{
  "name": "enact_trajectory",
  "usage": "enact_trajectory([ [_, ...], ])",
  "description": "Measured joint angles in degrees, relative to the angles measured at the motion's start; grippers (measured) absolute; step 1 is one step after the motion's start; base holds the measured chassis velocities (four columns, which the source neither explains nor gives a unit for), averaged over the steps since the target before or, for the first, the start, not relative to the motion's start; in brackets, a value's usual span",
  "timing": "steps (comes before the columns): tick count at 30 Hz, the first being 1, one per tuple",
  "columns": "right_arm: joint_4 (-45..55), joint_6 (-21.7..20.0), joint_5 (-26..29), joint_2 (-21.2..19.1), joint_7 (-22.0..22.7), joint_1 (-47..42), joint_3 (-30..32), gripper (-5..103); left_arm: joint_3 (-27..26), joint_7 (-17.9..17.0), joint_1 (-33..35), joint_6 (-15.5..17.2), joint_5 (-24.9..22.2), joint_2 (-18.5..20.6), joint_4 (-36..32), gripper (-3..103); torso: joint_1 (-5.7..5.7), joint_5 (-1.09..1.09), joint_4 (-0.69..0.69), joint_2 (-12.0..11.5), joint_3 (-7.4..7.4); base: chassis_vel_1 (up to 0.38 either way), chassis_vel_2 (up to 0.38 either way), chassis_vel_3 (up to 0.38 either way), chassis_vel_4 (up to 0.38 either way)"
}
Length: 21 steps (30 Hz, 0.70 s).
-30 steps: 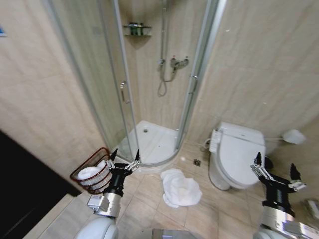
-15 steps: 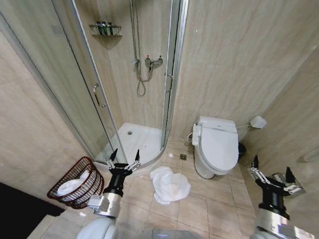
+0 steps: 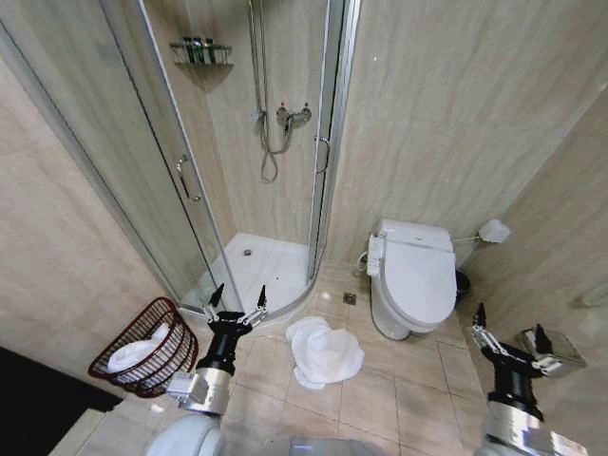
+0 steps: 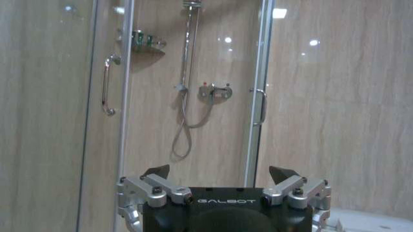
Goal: Discard the used towel into the hamper.
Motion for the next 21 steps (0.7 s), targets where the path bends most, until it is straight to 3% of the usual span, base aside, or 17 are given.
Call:
enact_trajectory([
  [21, -0.20, 1.25, 0.14, 0.00, -0.77, -0.42, 0.00, 100, 0.01, 0.00, 0.00, 0.00, 0.00, 0.00, 0.00, 100, -3.18, 0.00, -0.01, -6.94, -3.76, -0.027, -0.024, -0.024, -0.028],
])
